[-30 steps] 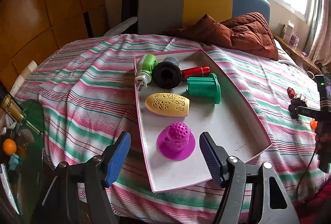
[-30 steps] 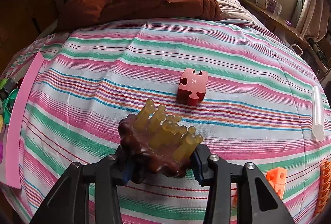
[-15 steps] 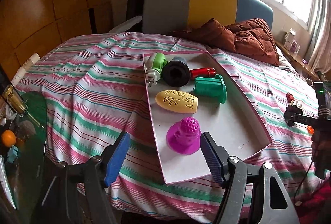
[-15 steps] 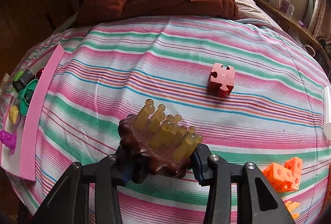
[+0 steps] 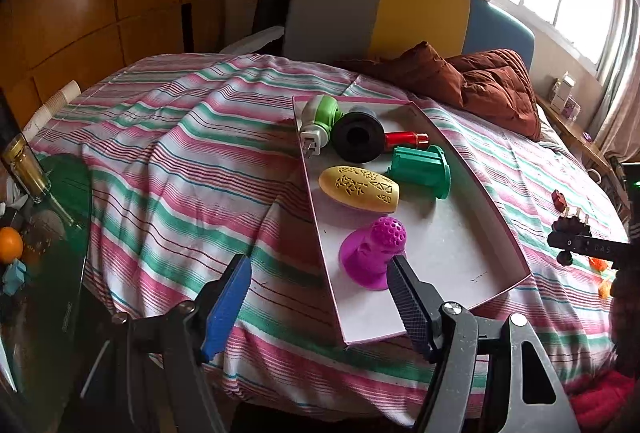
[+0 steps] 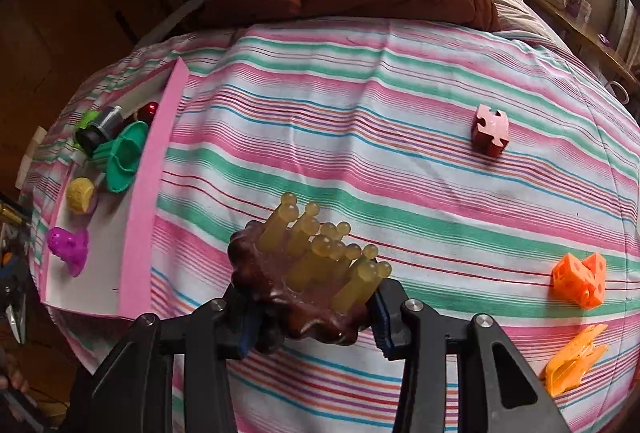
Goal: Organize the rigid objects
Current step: 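Carry the brown peg toy over the tray with the right gripper, then lower the brown peg toy into the tray and open the right gripper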
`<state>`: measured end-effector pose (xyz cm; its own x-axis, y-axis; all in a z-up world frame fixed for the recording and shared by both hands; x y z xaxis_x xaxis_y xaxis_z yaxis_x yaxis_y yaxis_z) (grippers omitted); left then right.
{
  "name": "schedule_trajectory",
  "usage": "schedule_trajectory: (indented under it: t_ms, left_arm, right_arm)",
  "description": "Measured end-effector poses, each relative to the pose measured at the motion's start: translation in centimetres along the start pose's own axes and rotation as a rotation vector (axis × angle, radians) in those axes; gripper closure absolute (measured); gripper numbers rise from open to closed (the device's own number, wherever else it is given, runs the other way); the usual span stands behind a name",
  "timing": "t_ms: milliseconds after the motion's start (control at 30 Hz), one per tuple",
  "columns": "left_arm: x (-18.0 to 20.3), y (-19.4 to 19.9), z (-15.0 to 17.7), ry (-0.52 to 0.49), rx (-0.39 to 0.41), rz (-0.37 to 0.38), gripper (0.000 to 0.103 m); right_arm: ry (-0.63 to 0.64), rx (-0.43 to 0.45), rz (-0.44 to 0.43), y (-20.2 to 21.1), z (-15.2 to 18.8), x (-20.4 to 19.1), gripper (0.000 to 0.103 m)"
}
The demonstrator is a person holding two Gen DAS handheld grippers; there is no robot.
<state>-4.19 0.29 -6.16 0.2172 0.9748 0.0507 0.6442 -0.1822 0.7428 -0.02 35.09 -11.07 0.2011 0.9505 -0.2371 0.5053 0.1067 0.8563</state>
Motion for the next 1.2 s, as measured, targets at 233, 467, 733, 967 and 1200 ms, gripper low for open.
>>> schedule_trajectory:
  t_ms: [233, 467, 733, 967, 1200]
  left_arm:
    - [-1.4, -0.1, 0.1, 0.040, 0.008, -0.008, 0.032]
    - [-2.7, 0.2, 0.2, 0.062, 0.016, -0.030, 0.032]
    - [-3.5, 0.2, 0.0, 0.077, 0.018, -0.057, 0.032]
    - [-3.5, 0.3, 0.1, 0.065, 0.015, -0.064, 0.032]
    - [-3.7, 0.4, 0.0, 0.074, 0.017, -0.066, 0.032]
  right_arm:
    - [0.185, 0.047, -0.123, 2.6, -1.0, -8.3, 0.059]
    - [0.331, -0.009, -0.153, 0.3, -0.8, -14.8, 0.059]
    - [0.458, -0.101, -0.017, -4.5, -1.1, -17.5, 0.059]
    - [0.387, -0.108, 0.029, -8.4, -3.6, -17.4, 0.059]
    - [0.328, -0.093, 0.001, -7.8, -4.0, -16.8, 0.057]
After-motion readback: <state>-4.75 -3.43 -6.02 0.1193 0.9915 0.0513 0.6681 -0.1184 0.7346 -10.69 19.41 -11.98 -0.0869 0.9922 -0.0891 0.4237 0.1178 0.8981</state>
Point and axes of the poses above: each gripper's, at about its wrist camera, not at the fingertips, and y roughly against the way its jaws point, x to its right, z to its underside, the point moved 2 cm from there along -y, roughly the way its jaws point, and after that the axes turned 5 degrees about -z, right-handed, at the moved point
